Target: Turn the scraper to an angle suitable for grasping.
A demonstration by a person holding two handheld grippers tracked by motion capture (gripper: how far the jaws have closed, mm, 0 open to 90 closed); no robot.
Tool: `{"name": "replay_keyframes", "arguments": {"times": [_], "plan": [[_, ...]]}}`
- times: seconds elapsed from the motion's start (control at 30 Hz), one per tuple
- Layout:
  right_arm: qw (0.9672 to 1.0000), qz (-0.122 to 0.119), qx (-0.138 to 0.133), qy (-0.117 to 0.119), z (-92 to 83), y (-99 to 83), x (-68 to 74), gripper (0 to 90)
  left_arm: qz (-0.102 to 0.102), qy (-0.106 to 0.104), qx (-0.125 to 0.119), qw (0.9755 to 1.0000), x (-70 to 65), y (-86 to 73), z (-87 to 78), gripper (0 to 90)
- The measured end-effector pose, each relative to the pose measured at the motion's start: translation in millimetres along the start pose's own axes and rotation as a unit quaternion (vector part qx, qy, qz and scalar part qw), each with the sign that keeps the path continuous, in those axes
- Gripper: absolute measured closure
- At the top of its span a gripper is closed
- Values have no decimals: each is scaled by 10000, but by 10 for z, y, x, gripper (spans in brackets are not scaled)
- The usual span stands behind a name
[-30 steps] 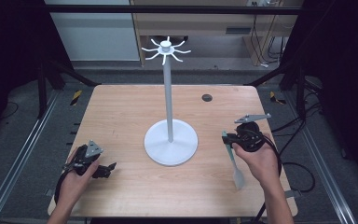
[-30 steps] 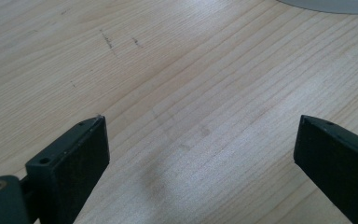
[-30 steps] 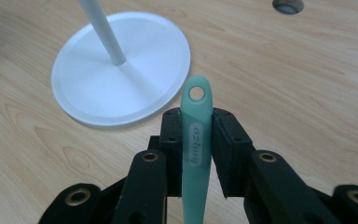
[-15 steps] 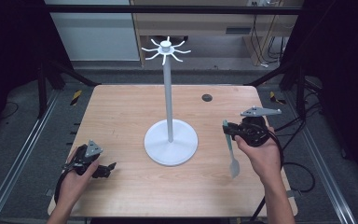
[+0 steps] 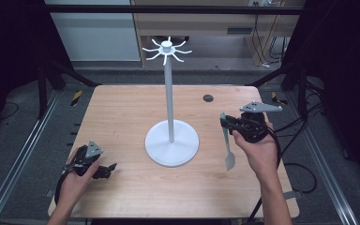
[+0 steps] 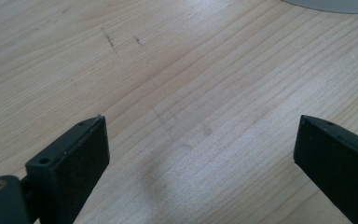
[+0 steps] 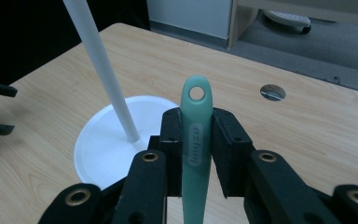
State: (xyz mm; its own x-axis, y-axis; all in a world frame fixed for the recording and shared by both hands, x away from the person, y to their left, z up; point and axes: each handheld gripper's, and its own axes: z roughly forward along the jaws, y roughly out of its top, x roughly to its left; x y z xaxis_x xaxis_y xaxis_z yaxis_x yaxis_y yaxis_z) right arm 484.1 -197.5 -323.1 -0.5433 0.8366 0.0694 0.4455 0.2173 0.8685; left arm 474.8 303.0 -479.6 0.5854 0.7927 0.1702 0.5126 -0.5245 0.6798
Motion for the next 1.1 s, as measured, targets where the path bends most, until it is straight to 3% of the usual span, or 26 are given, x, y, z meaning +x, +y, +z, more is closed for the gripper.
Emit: {"name": "replay_keyframes", "arguments": {"times": [0.4,1.1], "plan": [[9996,-40,-290,54,4,181,102,751,14,-3,11,10000,-2,2,-8,30],[9983,-104,-555,115,49,417,276,750,-13,-15,-8,10000,10,1,-4,31]]}}
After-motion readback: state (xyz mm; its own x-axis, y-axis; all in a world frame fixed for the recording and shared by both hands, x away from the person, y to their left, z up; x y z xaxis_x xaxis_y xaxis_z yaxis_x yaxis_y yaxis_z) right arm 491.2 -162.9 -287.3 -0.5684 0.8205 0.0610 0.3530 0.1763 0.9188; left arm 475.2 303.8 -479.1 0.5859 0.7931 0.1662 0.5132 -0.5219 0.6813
